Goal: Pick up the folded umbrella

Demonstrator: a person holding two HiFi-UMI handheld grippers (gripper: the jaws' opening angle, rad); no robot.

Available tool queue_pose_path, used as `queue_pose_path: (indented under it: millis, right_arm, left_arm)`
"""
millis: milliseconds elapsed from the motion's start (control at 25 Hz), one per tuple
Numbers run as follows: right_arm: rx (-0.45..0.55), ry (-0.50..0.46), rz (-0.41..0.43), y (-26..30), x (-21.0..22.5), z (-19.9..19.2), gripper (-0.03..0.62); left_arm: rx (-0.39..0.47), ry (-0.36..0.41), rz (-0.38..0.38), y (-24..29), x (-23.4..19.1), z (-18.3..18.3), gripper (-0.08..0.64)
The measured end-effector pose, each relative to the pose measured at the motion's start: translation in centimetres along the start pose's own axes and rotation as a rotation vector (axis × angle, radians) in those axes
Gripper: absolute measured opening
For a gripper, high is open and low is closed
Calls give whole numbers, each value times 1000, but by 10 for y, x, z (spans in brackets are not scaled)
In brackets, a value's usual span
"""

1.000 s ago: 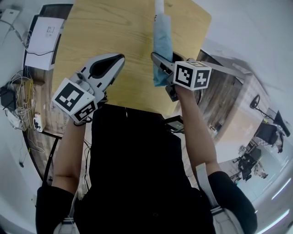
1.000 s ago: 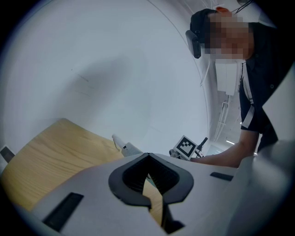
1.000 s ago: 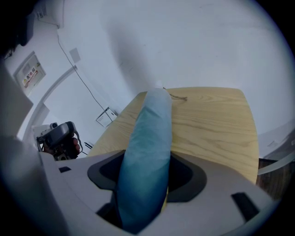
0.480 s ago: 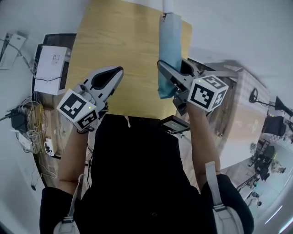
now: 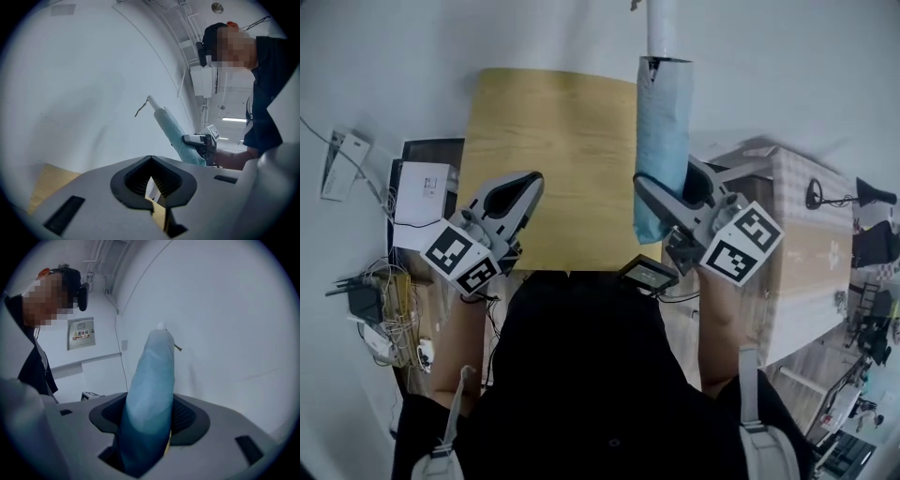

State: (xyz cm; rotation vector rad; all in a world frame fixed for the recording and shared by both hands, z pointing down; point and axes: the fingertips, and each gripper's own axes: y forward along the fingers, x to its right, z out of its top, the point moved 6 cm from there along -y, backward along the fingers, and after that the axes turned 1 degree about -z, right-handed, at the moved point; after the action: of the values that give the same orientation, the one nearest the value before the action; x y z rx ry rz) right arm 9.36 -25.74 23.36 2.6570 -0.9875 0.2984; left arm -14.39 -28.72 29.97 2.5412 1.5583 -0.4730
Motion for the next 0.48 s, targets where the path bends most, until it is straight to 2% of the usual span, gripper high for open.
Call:
queue_pose_path:
  millis: [320,480]
  right_arm:
    - [132,-85,85,-61,-18,1,276]
    - [182,-128,144,-97,-21,2,276]
  left_arm:
    - [-7,107,-19,8,52,37,11]
    - [-9,158,6,11,84,46,11]
